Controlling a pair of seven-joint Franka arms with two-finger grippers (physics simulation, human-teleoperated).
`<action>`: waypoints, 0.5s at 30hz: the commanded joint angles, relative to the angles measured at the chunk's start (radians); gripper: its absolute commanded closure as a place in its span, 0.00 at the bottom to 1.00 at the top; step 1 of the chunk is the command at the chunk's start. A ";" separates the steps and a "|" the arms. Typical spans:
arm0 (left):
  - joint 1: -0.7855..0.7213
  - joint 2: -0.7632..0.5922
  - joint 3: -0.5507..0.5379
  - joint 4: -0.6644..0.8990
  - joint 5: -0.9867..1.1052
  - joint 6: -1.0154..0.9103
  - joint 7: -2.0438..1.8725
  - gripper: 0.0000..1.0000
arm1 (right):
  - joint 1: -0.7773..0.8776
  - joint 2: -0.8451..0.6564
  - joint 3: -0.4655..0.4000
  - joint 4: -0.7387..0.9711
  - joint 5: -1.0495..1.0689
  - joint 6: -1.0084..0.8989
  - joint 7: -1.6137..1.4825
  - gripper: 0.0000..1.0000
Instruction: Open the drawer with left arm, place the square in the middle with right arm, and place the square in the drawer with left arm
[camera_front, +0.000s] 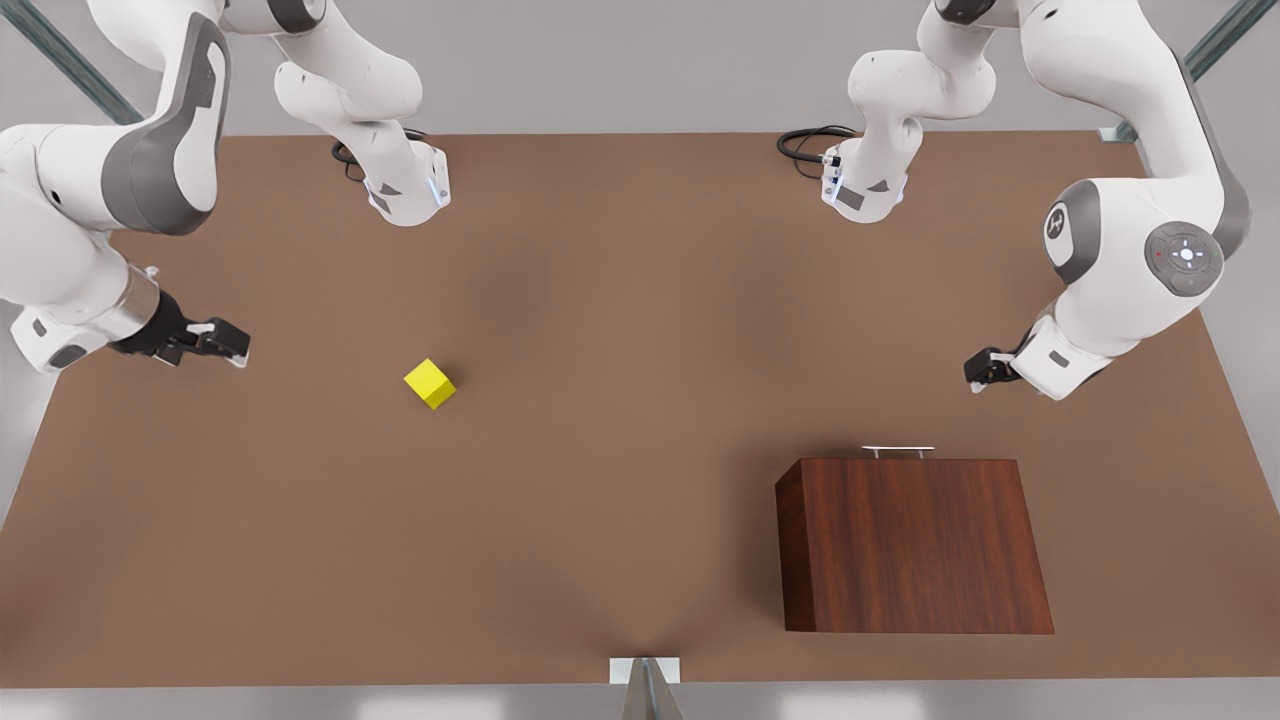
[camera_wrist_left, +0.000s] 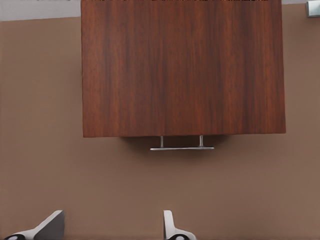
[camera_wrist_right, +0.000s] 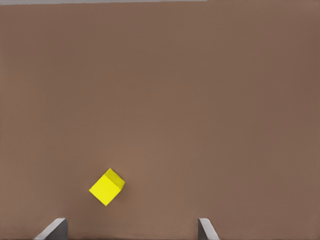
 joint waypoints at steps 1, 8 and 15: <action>0.000 -0.001 -0.001 -0.001 0.005 0.001 0.000 0.00 | 0.007 0.006 0.000 -0.001 -0.007 0.005 0.001 0.00; -0.002 -0.163 -0.001 -0.461 -0.013 0.511 -0.814 0.00 | -0.021 -0.022 -0.001 -0.111 -0.008 0.172 -0.010 0.00; -0.004 -0.120 -0.002 -0.664 -0.131 0.852 -1.118 0.00 | -0.004 -0.123 0.206 -0.416 -0.002 0.311 -0.232 0.00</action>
